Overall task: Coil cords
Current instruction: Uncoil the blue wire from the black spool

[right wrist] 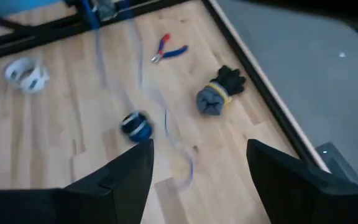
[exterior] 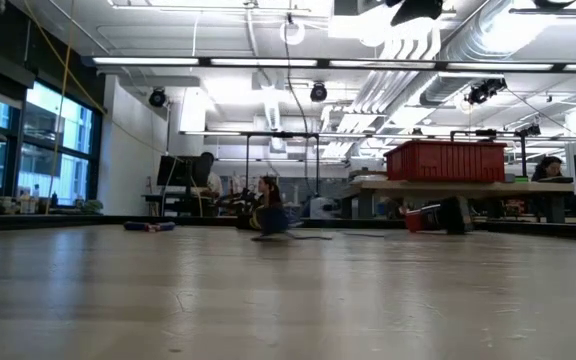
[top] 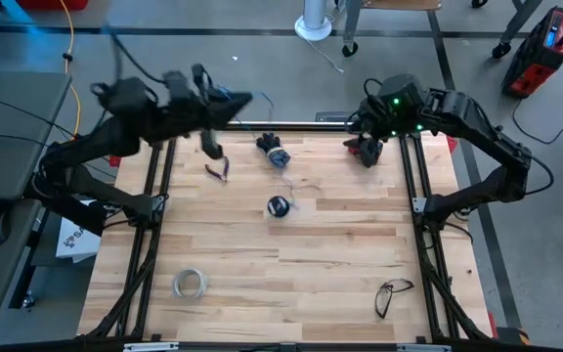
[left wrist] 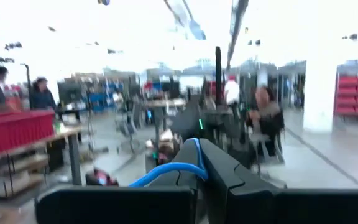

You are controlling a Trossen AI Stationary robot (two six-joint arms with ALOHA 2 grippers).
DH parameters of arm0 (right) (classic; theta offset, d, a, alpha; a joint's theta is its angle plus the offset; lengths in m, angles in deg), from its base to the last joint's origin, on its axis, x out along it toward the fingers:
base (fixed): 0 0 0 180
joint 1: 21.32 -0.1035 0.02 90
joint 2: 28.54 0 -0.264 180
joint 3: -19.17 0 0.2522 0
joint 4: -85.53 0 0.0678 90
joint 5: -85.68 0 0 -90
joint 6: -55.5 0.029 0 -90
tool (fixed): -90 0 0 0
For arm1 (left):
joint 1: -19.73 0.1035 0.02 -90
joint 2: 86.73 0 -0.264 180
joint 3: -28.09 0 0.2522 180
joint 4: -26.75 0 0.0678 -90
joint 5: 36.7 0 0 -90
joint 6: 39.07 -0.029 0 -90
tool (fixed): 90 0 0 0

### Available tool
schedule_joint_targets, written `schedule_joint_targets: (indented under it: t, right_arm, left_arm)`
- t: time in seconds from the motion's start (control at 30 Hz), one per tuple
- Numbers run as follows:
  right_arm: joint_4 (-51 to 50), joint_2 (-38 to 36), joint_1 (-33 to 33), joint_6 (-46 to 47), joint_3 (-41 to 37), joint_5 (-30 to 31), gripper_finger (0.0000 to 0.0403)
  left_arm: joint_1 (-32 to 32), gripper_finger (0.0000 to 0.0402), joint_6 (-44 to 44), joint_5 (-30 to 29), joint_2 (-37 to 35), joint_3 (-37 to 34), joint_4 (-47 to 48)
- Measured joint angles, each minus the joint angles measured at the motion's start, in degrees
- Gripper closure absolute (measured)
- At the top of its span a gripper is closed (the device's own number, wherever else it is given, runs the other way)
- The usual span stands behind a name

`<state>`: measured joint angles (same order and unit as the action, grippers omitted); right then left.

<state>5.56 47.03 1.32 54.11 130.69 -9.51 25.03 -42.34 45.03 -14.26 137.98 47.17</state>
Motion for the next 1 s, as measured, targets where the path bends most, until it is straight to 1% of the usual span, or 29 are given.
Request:
schedule_joint_targets:
  t: [0.07, 0.2, 0.3, 0.37, 0.47, 0.6, 0.7, 0.8, 1.0]
  right_arm:
    - [-1.3, 0.1, -1.1, -0.5, 0.0, 0.0, 0.0154]
    - [-2.5, 0.2, -3.0, -0.6, 0.0, 0.0, 0.0154]
    - [-2.6, 0.2, -4.2, -0.2, 0.0, 0.7, 0.0154]
    - [-3.4, 0.2, -4.5, -0.1, 0.0, 0.9, 0.0154]
    - [-3.5, 0.2, -5.3, -0.1, -0.6, 0.9, 0.0154]
    - [-3.5, 0.1, -6.7, 0.3, -3.6, 1.1, 0.0154]
    - [-3.4, 0.0, -8.0, 1.5, -6.7, 1.0, 0.0154]
    - [-2.6, -0.9, -9.7, 2.9, -11.9, 1.0, 0.0154]
    - [3.7, -5.8, -12.9, 9.5, -26.2, 0.5, 0.0154]
  left_arm:
    - [0.0, 0.0401, 0.0, -0.1, 0.2, 2.5, -0.2]
    - [0.0, 0.0401, 0.0, -2.7, 1.2, 6.9, -0.2]
    - [0.0, 0.0401, 0.0, -2.8, 2.9, 10.5, 0.0]
    - [-0.1, 0.0401, 0.0, -2.4, 4.7, 13.6, 0.1]
    - [-0.1, 0.0401, 0.0, 0.0, 8.0, 19.4, 0.0]
    - [-0.1, 0.0401, -1.8, 2.2, 12.6, 27.5, 1.9]
    - [-0.1, 0.0401, -3.5, 2.3, 15.1, 32.3, 5.0]
    - [-0.1, 0.0401, -3.9, 2.3, 16.9, 35.2, 7.4]
    - [-0.1, 0.0401, -3.9, 3.3, 17.8, 36.0, 8.4]
